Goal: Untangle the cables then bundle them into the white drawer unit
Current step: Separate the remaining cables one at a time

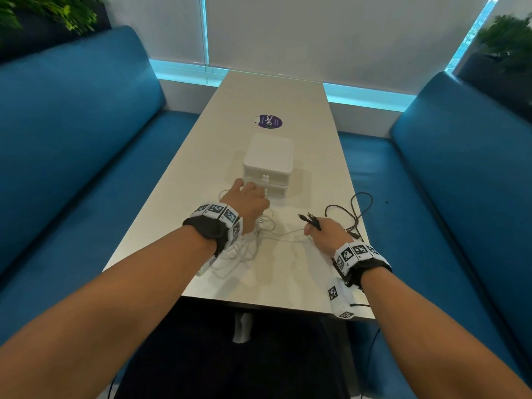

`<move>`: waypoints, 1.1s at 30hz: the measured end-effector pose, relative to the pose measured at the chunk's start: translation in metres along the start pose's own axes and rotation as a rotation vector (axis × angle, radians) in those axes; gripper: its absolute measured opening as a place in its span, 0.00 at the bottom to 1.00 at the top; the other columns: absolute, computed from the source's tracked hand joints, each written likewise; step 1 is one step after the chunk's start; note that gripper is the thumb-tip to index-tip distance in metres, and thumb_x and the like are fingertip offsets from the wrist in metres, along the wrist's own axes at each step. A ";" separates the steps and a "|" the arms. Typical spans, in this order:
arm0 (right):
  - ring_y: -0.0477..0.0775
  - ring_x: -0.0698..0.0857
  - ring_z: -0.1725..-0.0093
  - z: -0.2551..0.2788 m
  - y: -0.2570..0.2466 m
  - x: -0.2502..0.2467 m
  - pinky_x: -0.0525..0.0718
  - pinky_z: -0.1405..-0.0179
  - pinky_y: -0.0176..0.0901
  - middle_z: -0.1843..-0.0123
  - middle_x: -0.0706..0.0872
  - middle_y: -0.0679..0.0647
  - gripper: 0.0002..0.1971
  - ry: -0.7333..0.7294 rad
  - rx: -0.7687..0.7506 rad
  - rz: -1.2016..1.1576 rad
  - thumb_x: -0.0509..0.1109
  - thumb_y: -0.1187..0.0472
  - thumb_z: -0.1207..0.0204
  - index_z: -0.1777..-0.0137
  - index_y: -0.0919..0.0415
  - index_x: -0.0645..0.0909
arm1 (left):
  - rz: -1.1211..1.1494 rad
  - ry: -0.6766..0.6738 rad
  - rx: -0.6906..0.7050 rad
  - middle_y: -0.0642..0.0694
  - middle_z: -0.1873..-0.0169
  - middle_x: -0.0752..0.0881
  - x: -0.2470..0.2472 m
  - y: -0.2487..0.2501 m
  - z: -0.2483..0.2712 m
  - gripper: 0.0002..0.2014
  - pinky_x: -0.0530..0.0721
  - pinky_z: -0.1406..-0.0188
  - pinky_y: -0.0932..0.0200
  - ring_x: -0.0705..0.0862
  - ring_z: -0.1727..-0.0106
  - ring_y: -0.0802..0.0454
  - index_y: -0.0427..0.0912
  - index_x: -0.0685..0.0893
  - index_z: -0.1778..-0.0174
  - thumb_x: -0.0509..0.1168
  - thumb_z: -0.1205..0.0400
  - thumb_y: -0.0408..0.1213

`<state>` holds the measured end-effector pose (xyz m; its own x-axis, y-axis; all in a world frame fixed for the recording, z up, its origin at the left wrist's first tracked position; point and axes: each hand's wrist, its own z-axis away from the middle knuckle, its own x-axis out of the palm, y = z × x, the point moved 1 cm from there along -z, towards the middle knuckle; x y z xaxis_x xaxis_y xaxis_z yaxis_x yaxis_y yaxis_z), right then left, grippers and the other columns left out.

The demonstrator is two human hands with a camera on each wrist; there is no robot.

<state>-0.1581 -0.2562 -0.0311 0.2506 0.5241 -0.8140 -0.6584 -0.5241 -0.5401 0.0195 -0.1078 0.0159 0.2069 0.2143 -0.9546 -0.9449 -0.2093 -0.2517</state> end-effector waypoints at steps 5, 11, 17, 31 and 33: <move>0.52 0.82 0.60 0.002 0.000 -0.003 0.72 0.68 0.40 0.62 0.83 0.48 0.10 -0.005 -0.016 0.003 0.61 0.55 0.15 0.50 0.54 0.85 | 0.394 -0.140 0.009 0.50 0.25 0.78 0.000 0.041 -0.003 0.28 0.66 0.24 0.46 0.74 0.25 0.44 0.54 0.69 0.19 0.62 0.17 0.45; 0.51 0.81 0.61 0.002 0.009 -0.008 0.72 0.67 0.41 0.59 0.83 0.50 0.11 0.008 0.011 0.075 0.60 0.56 0.15 0.54 0.51 0.83 | 0.080 -0.043 0.033 0.50 0.53 0.83 0.026 0.041 -0.005 0.10 0.64 0.32 0.42 0.83 0.44 0.44 0.49 0.85 0.48 0.58 0.12 0.41; 0.62 0.85 0.50 -0.003 0.011 -0.004 0.78 0.57 0.47 0.48 0.86 0.60 0.15 0.090 0.102 0.133 0.55 0.53 0.12 0.42 0.58 0.82 | 0.000 0.044 0.028 0.47 0.43 0.84 0.040 0.033 -0.004 0.11 0.65 0.33 0.40 0.80 0.39 0.43 0.50 0.84 0.40 0.55 0.10 0.43; 0.61 0.86 0.50 0.001 -0.007 0.000 0.83 0.52 0.50 0.52 0.86 0.56 0.13 0.096 0.016 -0.153 0.54 0.53 0.12 0.43 0.52 0.81 | 0.044 -0.023 -0.164 0.46 0.51 0.87 0.033 0.036 -0.004 0.11 0.63 0.27 0.41 0.80 0.41 0.42 0.46 0.80 0.41 0.54 0.14 0.39; 0.59 0.86 0.56 0.002 -0.008 0.004 0.83 0.55 0.49 0.59 0.85 0.52 0.12 0.043 0.025 -0.168 0.55 0.55 0.14 0.48 0.50 0.82 | 0.070 -0.019 -0.161 0.45 0.55 0.85 0.031 0.039 -0.004 0.10 0.64 0.28 0.41 0.80 0.43 0.42 0.46 0.79 0.43 0.54 0.13 0.38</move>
<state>-0.1532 -0.2484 -0.0290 0.3885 0.5730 -0.7216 -0.6219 -0.4148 -0.6642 -0.0099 -0.1129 -0.0240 0.1357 0.2118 -0.9678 -0.9036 -0.3743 -0.2086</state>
